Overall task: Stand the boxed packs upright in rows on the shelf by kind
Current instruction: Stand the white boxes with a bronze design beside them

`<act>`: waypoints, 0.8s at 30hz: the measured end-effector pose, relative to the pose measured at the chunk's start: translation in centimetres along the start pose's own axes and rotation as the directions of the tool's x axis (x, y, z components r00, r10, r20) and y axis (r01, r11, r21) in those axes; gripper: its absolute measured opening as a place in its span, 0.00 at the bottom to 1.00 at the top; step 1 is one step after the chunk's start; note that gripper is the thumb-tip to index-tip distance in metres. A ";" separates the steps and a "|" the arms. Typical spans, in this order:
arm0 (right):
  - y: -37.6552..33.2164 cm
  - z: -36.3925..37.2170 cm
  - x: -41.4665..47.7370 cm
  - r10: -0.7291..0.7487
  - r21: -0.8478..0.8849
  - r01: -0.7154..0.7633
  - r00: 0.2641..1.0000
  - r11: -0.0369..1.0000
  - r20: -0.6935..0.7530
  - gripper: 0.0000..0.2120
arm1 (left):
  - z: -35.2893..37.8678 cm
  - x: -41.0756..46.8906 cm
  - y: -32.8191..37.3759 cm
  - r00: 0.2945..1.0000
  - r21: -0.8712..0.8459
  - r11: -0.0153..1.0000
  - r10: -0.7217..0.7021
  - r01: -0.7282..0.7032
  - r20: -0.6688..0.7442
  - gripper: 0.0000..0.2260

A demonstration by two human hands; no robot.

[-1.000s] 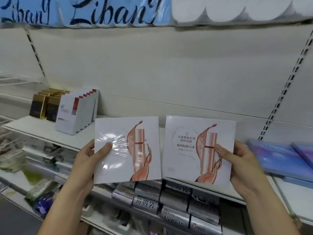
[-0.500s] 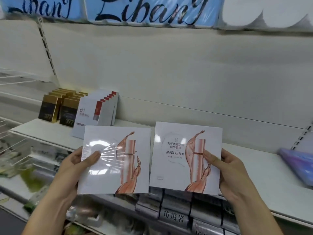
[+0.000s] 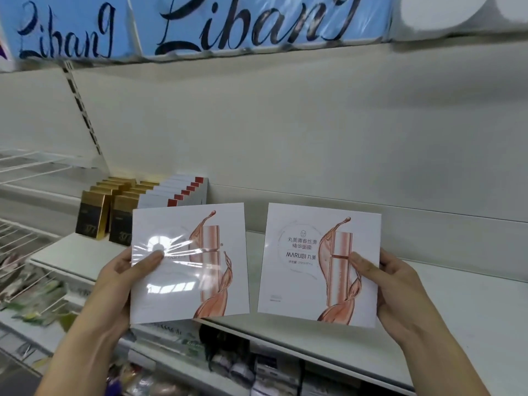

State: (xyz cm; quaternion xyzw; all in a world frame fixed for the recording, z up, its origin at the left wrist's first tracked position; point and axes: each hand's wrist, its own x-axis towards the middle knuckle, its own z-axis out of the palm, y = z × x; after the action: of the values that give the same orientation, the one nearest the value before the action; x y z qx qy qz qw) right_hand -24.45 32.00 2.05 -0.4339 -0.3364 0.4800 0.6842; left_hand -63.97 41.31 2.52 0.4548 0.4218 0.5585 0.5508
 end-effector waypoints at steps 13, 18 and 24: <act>4.7 6.5 1.6 -0.055 -0.075 0.046 0.989 0.996 -0.134 0.18 | -4.3 6.7 0.2 0.986 -0.053 0.994 -0.090 0.098 0.143 0.09; 7.7 12.2 3.3 -0.112 -0.120 0.088 0.972 0.989 -0.206 0.20 | -8.3 9.1 0.4 0.949 -0.090 0.981 -0.140 0.172 0.281 0.17; 9.2 16.4 7.3 -0.135 -0.227 0.079 0.961 0.971 -0.242 0.17 | -10.9 10.3 -0.4 0.905 -0.102 0.963 -0.196 0.251 0.377 0.15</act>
State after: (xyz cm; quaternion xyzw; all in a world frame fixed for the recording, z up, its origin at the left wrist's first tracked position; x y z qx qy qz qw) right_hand -39.93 44.92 0.42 -0.5446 -0.3183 0.3429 0.6961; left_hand -74.26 51.93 0.06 0.4566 0.3193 0.4276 0.7118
